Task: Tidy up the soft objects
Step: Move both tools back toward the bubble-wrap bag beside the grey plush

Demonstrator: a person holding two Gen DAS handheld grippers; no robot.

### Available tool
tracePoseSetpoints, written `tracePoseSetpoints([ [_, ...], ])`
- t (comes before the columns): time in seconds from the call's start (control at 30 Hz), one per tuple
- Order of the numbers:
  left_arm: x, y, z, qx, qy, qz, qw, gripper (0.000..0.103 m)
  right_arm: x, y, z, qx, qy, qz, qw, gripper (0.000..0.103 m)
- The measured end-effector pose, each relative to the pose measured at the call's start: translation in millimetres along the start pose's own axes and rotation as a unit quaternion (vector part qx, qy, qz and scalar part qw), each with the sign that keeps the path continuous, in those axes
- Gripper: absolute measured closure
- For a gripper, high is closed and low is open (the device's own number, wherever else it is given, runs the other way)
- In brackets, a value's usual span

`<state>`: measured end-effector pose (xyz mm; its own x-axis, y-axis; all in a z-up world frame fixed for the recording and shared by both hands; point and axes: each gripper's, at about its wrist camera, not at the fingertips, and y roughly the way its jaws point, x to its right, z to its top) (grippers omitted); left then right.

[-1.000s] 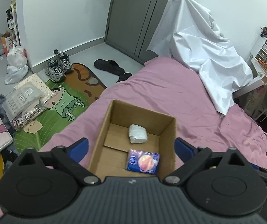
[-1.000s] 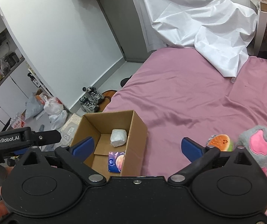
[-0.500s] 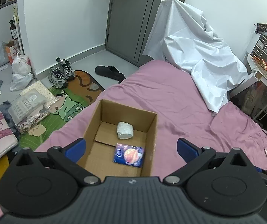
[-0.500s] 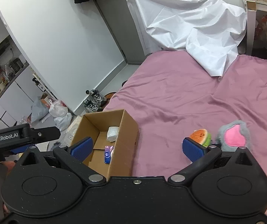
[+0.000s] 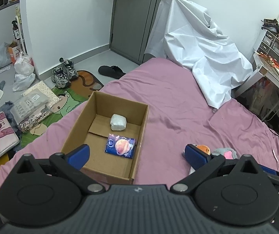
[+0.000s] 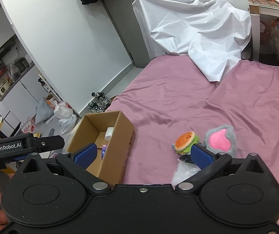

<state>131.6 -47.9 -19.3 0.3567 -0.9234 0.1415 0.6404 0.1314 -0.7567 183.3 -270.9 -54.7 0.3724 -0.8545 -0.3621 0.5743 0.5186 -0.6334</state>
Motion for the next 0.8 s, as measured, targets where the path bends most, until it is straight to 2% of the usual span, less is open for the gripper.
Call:
tracePoseSetpoints([
  [0.47, 19.8, 4.8, -18.4, -0.020, -0.019, -0.001, 0.9996, 0.002, 33.8, -12.7, -6.7, -0.015, -0.002, -0.007, 1.000, 0.000],
  [0.8, 33.2, 13.9, -24.9, -0.024, -0.023, -0.024, 0.9992, 0.003, 73.8, -10.0, -11.1, -0.031, 0.052, 0.000, 0.998, 0.000],
])
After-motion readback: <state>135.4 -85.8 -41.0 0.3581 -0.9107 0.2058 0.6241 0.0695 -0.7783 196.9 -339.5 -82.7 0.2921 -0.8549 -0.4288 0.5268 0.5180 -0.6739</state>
